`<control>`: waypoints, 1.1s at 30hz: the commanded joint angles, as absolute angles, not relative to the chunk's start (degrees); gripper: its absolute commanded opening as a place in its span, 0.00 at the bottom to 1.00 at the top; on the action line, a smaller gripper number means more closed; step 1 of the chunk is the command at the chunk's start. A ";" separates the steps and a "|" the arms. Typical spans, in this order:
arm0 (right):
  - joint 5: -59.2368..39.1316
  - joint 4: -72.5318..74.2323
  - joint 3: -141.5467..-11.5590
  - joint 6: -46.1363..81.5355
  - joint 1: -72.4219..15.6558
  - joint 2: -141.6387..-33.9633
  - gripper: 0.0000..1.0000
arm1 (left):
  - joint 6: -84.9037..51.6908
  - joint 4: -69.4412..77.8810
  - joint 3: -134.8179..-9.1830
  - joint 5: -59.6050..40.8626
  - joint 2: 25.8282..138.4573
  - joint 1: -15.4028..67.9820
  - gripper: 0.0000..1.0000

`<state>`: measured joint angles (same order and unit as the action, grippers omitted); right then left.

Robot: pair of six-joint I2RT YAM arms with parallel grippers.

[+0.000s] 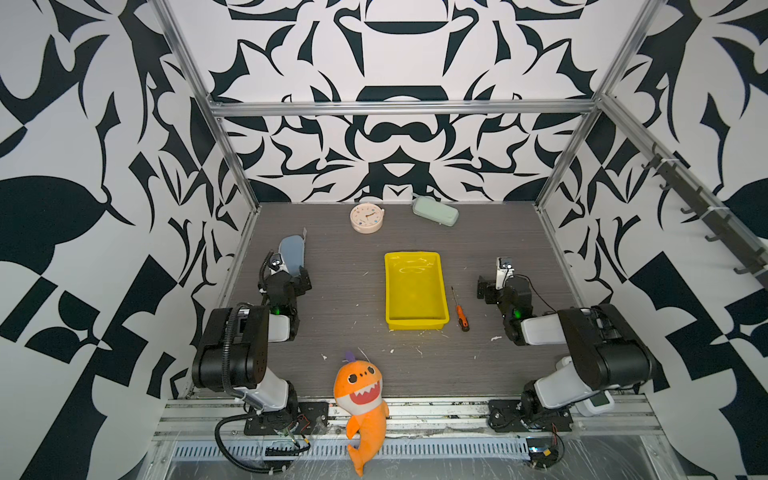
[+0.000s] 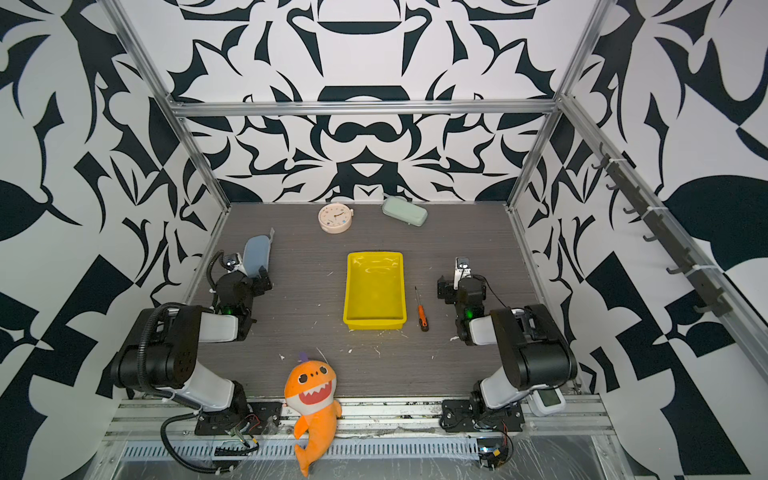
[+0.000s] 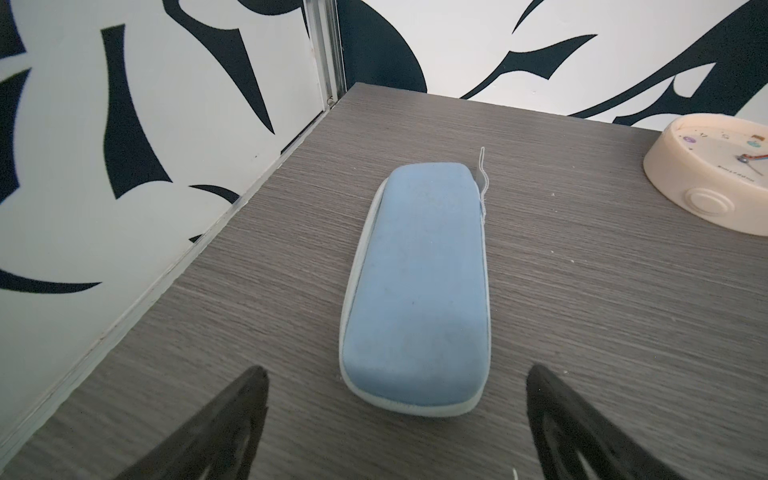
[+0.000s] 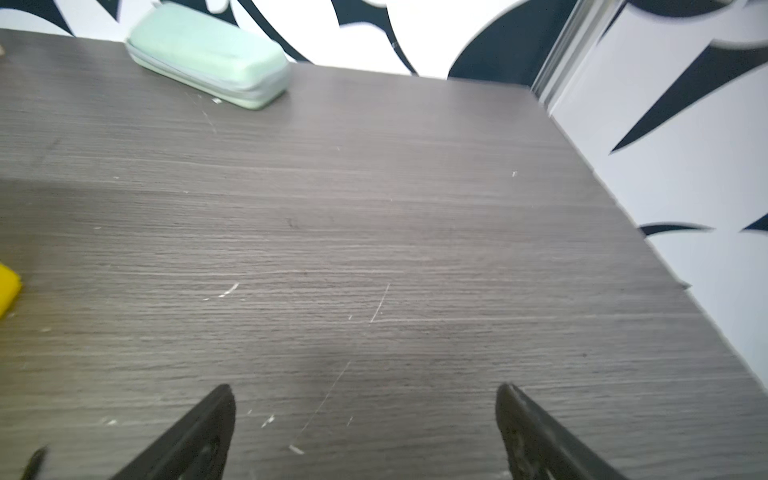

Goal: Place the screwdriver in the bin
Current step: 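Move the right gripper over the orange-handled screwdriver while the left arm lifts slightly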

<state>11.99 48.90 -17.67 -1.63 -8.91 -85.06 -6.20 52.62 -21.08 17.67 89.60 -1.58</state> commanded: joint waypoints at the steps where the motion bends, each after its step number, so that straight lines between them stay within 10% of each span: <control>1: 20.14 38.42 -21.11 -2.37 -13.01 -75.24 1.00 | -6.69 53.34 -20.92 17.41 89.06 -1.47 1.00; 9: 18.56 8.06 -30.34 11.80 -13.91 -61.71 1.00 | -3.14 54.66 -18.54 20.01 82.65 2.54 1.00; 13: 26.85 -5.21 -31.40 29.12 -13.54 -63.89 0.99 | -2.44 32.51 -23.55 27.40 66.29 12.96 0.99; 19: 23.50 -4.00 -30.02 35.98 -10.65 -65.53 0.99 | -24.09 -9.35 -35.14 17.51 56.95 13.87 1.00; 33: 9.38 -3.69 -30.67 42.83 -9.62 -72.25 0.99 | -42.40 -17.59 -25.49 36.91 46.39 13.69 0.99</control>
